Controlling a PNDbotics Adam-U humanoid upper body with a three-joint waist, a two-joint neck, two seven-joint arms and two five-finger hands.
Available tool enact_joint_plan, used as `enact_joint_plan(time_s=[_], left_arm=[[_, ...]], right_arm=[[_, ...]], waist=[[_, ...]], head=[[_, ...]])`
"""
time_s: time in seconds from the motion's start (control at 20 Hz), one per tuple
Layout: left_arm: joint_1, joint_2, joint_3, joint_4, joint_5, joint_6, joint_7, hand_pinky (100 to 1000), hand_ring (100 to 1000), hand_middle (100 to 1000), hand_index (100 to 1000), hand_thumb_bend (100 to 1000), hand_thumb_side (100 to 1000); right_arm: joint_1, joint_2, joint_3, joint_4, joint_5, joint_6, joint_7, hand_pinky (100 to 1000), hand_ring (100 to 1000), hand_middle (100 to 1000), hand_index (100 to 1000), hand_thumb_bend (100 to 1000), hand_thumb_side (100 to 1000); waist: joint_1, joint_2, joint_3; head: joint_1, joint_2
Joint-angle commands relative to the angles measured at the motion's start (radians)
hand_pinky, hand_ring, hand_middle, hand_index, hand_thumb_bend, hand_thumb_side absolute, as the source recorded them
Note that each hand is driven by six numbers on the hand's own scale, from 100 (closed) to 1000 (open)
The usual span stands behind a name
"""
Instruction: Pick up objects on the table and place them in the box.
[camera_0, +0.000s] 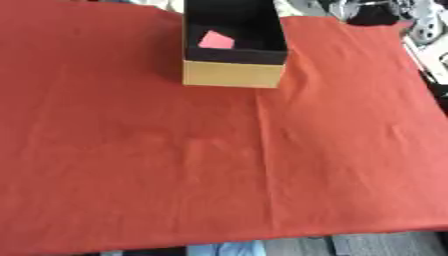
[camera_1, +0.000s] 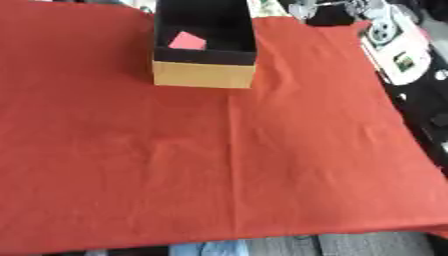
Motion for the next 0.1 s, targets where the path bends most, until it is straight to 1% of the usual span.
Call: enact_joint_plan(time_s=[0.05,0.1], left_arm=[[-0.004,0.027,0.015,-0.019,-0.008,-0.001,0.006,811,892,847,921,100,313],[-0.002,0.027,0.016,-0.019,-0.009,-0.001,0.007,812,893,849,919,100,313]], right_arm=[[0.048,-0.040,-0.064,-0.096,-0.061,0.027,-0.061,767,837,753,931,430,100],[0.070,-0.032,-0.076,-0.116,-0.072,0.036,-0.077,751,830,741,927,425,100]], waist=[[0.006,-0.013,-0.003],[0.007,-0.014,-0.005]], head=[[0.012,0.006],[0.015,0.006]])
